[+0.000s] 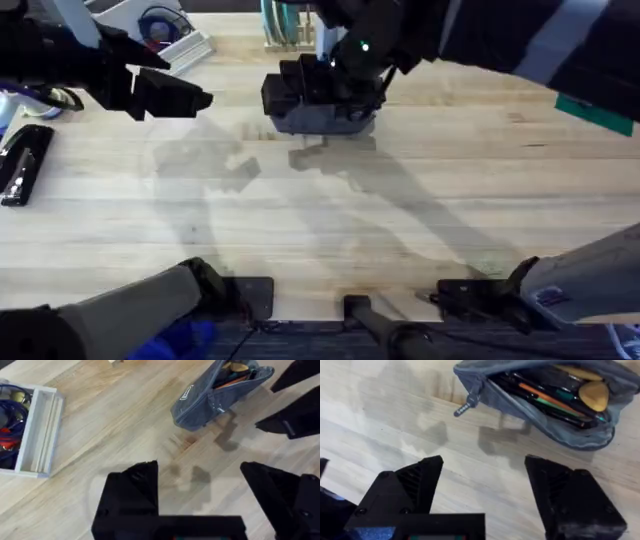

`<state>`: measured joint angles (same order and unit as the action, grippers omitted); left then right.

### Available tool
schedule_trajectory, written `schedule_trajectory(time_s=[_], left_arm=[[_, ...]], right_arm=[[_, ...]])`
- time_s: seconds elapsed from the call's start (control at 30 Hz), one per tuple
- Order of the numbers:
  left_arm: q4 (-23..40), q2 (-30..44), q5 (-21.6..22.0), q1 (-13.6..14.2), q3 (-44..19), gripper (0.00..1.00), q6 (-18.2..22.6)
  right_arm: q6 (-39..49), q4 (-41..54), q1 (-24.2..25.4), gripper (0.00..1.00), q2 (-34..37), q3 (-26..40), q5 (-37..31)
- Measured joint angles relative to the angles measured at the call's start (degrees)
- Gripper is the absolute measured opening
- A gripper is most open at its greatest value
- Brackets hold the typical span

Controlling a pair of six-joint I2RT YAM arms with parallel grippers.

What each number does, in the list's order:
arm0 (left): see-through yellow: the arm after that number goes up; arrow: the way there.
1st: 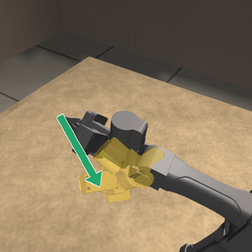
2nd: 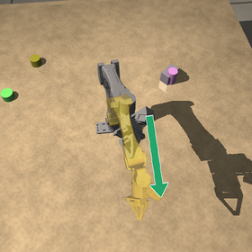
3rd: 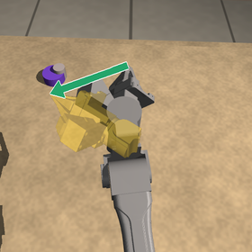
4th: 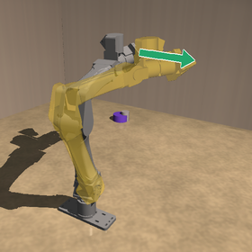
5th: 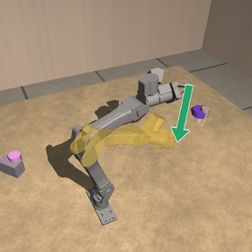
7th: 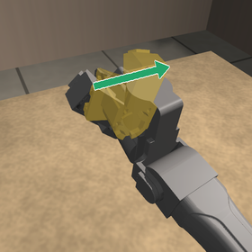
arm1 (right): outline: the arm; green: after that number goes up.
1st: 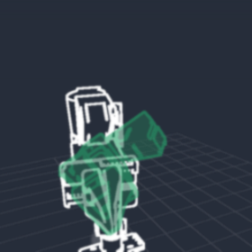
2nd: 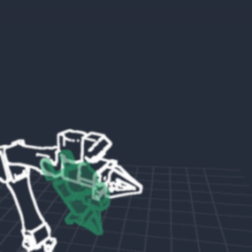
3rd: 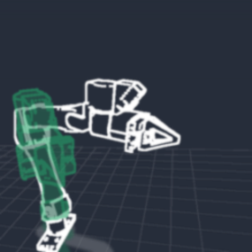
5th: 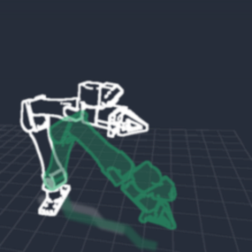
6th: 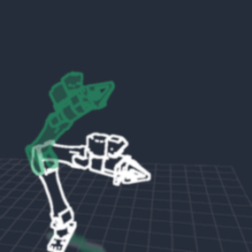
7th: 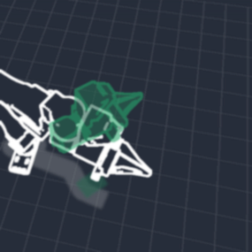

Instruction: Unzip the bag, pick up the pens from the table one at a time and place them inside, then zip the bag closed.

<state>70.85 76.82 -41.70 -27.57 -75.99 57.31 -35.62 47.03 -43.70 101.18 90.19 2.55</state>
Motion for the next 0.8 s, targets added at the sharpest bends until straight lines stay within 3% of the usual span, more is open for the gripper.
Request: schedule_trajectory(time_s=[0.33, 0.6, 0.8], left_arm=[[0.13, 0.14, -2.23, -0.74, 0.0, 0.993, 3.07], [2.81, 6.31, -10.67, -4.72, 0.0, 0.993, 12.02], [2.89, 12.01, -15.9, -6.12, 0.0, 0.993, 19.65]], right_arm=[[-0.2, 0.53, 0.0, 0.995, 0.68, 2.32, -0.02], [-0.2, 0.63, 0.0, 0.995, 0.68, 2.32, -0.02], [-1.31, 0.61, 0.0, 0.995, 0.68, 2.32, 0.0]])
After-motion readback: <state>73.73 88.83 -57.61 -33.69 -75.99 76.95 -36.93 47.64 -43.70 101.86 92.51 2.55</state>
